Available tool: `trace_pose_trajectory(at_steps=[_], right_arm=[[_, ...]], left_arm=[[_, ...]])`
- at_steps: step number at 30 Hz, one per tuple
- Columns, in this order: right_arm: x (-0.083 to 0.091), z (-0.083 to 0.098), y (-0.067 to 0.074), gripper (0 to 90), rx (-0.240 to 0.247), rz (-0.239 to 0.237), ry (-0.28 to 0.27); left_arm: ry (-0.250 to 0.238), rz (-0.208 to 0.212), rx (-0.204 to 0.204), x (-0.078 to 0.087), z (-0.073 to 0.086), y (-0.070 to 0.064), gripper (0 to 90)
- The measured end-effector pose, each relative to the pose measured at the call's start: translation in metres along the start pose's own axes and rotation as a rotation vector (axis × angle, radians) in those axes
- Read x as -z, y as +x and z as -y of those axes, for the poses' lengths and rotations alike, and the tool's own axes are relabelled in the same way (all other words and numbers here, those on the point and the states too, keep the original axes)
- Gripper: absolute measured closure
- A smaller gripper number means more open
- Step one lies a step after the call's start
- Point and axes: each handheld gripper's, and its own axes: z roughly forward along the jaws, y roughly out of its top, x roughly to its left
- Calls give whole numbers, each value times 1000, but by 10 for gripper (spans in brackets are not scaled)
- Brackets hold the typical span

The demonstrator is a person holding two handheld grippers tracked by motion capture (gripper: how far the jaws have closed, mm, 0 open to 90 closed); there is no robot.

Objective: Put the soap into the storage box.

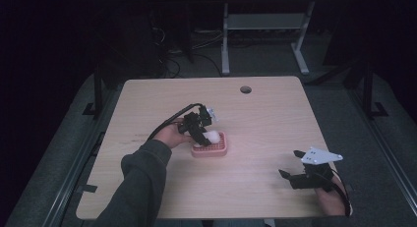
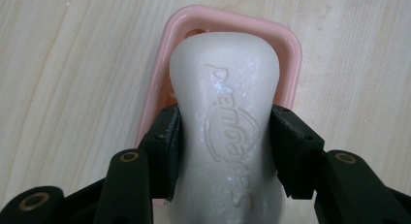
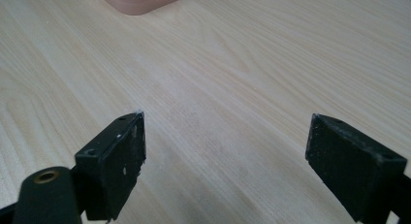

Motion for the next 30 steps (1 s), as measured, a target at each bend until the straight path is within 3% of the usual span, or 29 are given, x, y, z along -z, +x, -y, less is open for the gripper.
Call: trace_pose_trajectory(at_steps=[22,30], right_arm=[[0,0,-1,137,3,-2,2],[0,0,-1,137,8,-4,4]], left_arm=[[40,19,-3,-21,-6,2,490],[37,22,0,-22,-7,3,490]])
